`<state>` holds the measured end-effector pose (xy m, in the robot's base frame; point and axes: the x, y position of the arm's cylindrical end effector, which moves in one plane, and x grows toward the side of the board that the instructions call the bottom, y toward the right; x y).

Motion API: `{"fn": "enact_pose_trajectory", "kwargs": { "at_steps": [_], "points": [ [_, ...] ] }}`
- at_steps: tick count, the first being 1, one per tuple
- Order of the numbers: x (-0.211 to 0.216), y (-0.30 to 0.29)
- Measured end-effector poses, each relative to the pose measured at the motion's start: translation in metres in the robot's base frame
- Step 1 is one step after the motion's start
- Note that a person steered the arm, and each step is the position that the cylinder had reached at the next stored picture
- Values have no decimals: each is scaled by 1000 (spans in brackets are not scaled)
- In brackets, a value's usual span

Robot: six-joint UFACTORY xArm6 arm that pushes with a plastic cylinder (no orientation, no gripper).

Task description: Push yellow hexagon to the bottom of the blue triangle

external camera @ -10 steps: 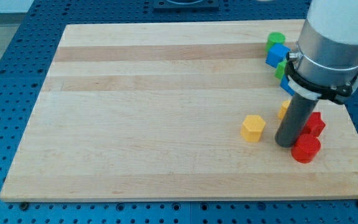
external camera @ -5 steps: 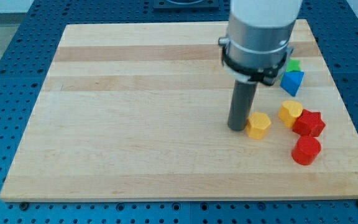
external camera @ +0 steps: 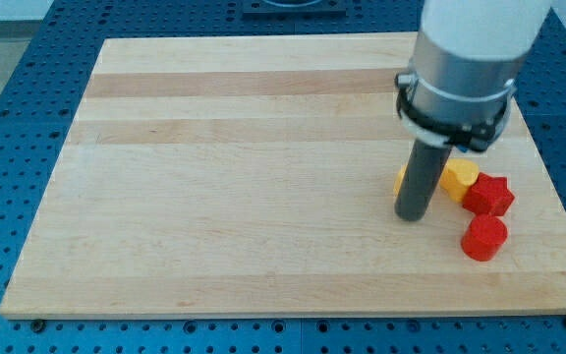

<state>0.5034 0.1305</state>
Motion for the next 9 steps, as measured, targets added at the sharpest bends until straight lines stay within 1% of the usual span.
{"fn": "enact_pose_trajectory", "kwargs": {
  "at_steps": [1, 2, 3, 4, 5, 6, 8, 9],
  "points": [
    [-30, 11],
    [-18, 0],
    [-14, -29],
    [-45, -34],
    [-61, -32],
    [-66, -18],
    [-66, 32],
    [-63, 34]
  ]
}}
